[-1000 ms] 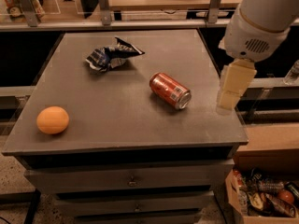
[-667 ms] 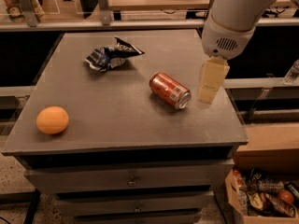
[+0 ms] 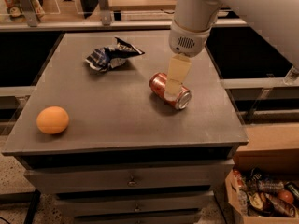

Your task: Place coke can upright

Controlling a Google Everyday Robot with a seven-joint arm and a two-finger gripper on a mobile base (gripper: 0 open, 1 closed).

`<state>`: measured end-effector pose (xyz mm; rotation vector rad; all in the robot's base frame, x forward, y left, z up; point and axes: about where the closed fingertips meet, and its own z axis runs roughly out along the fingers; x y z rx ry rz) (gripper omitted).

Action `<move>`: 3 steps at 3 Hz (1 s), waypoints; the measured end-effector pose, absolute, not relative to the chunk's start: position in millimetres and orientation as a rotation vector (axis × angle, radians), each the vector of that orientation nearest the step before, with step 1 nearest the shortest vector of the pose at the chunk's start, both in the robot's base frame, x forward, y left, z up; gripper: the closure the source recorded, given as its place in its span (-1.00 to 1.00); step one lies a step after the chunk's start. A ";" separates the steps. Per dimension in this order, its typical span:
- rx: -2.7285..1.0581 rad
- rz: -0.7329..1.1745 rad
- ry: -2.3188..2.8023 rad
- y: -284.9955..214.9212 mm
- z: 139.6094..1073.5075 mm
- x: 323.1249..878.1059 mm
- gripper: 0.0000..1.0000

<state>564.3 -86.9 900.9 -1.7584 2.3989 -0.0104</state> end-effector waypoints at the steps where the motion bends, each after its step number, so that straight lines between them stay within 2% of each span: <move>1: -1.722 0.020 2.445 -69.6 884.6 577.5 -1.00; 3: -1.633 0.059 2.514 -56.3 857.8 586.2 -1.00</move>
Offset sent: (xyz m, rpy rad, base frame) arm 0.0230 0.0316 -0.0512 0.0379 0.0860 -0.1197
